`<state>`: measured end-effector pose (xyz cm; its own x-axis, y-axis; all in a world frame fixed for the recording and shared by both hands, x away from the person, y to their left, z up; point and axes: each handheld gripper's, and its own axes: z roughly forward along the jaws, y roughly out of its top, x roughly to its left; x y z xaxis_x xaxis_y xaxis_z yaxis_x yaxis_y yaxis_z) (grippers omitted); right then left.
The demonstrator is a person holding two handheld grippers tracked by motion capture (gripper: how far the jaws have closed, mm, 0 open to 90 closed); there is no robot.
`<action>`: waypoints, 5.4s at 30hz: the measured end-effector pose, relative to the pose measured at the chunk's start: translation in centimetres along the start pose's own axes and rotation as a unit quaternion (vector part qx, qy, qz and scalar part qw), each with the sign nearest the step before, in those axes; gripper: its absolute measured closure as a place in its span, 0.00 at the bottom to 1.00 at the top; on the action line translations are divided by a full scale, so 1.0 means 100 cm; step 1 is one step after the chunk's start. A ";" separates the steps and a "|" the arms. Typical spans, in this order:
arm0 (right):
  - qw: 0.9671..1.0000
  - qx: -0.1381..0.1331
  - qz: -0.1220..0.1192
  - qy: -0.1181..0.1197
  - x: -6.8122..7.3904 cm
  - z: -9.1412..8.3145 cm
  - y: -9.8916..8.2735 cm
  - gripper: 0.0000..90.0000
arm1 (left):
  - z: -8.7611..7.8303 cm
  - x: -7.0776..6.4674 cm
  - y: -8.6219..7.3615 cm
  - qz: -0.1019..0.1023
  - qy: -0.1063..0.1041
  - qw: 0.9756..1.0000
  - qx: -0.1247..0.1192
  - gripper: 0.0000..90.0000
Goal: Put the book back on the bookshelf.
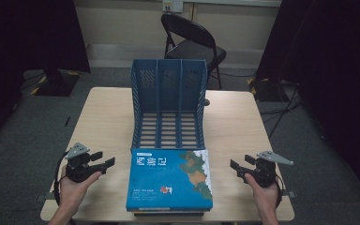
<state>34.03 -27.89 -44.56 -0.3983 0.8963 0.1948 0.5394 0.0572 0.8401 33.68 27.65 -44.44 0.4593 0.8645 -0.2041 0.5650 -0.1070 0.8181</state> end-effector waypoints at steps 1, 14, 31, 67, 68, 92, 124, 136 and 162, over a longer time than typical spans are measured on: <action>1.000 -0.001 0.002 -0.001 -0.001 0.000 0.000 0.30 | 0.000 0.000 0.000 -0.001 -0.004 1.000 0.003 0.42; 0.999 -0.015 -0.027 0.027 0.018 -0.005 0.015 0.47 | -0.008 -0.013 0.002 -0.001 -0.002 1.000 0.009 0.49; 0.987 -0.026 -0.121 0.105 0.077 0.022 0.063 0.65 | -0.008 -0.045 0.022 0.034 -0.030 0.999 -0.008 0.47; 0.982 0.022 -0.117 0.144 0.076 0.044 0.042 0.74 | 0.002 -0.076 0.015 0.053 -0.109 0.993 0.000 0.72; 0.982 0.023 -0.119 0.146 0.075 0.042 0.041 0.75 | 0.003 -0.076 0.015 0.051 -0.109 0.993 0.001 0.72; 0.983 0.020 -0.103 0.148 0.072 0.004 0.016 0.76 | 0.023 -0.081 0.030 0.045 -0.129 0.990 0.026 0.73; 0.967 0.061 -0.129 0.210 0.096 0.007 0.017 0.74 | 0.024 -0.085 0.022 0.033 -0.166 0.985 0.036 0.68; 0.954 0.076 -0.158 0.243 0.097 -0.014 0.011 0.78 | 0.047 -0.092 0.040 0.058 -0.187 0.979 0.054 0.71; 0.943 0.095 -0.148 0.284 0.110 0.034 0.031 0.73 | 0.027 -0.086 0.017 0.027 -0.202 0.978 0.040 0.67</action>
<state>33.82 -16.41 -41.53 -0.8558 0.4522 0.2513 0.4445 0.3944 0.8043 32.55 18.72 -42.71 0.7136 0.5942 -0.3711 0.5771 -0.1982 0.7923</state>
